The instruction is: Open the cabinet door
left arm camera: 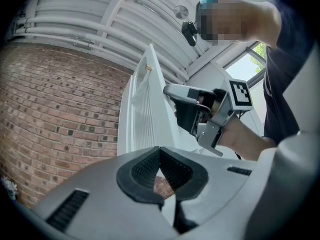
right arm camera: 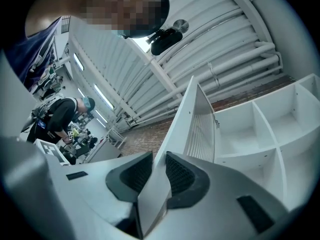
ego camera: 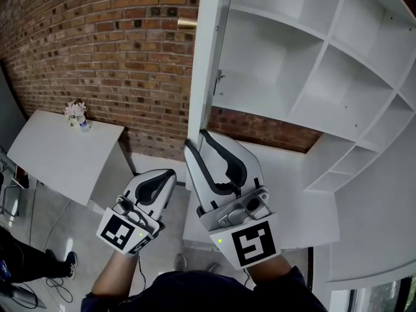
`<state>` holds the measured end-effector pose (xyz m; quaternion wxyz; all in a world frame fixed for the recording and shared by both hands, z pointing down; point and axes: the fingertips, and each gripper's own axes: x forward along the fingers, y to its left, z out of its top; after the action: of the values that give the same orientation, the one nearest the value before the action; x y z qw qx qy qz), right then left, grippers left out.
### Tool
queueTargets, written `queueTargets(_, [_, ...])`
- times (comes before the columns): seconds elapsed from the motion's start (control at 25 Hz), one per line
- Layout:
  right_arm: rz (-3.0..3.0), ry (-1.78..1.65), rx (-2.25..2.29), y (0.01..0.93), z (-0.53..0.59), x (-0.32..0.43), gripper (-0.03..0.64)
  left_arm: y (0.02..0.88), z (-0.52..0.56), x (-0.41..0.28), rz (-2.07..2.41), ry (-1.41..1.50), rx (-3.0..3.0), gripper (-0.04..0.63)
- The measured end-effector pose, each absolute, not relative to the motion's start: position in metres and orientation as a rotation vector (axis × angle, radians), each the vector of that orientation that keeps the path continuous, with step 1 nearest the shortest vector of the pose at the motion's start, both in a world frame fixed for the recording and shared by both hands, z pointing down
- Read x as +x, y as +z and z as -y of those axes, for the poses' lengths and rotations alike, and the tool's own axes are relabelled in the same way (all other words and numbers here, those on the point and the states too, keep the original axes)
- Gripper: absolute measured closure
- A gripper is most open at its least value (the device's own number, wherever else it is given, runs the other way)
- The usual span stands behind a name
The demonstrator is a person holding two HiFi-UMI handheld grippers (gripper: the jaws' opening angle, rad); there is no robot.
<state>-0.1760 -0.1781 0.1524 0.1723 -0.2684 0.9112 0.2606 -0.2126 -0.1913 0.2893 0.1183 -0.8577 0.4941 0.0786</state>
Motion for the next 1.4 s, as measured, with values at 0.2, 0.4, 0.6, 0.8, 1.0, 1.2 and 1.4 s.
queueTargets(0.2, [-2.582, 0.716, -0.759, 0.152, 0.179, -0.184, 0.518, 0.29, 0.194, -0.222, -1.435, 0.237, -2.518, 0.588])
queueTargets(0.4, [-2.577, 0.702, -0.744, 0.153, 0.175, -0.182, 0.518, 0.294, 0.195, -0.221, -1.412, 0.234, -2.536, 0.588])
queueTargets(0.6, [-2.586, 0.647, -0.709, 0.155, 0.174, -0.175, 0.518, 0.3, 0.198, -0.213, -1.392, 0.227, -2.564, 0.588])
queueTargets(0.8, [-2.601, 0.585, -0.713, 0.161, 0.183, -0.158, 0.518, 0.314, 0.205, -0.204, -1.407, 0.205, -2.598, 0.588])
queueTargets(1.0, [-2.623, 0.577, -0.721, 0.172, 0.196, -0.135, 0.52, 0.331, 0.212, -0.202, -1.48, 0.197, -2.605, 0.588])
queueTargets(1.2, [-2.663, 0.501, -0.731, 0.187, 0.211, -0.115, 0.52, 0.343, 0.212, -0.202, -1.563, 0.2, -2.6, 0.588])
queueTargets(1.4, [-2.695, 0.438, -0.723, 0.204, 0.22, -0.095, 0.529, 0.355, 0.207, -0.191, -1.621, 0.182, -2.589, 0.588])
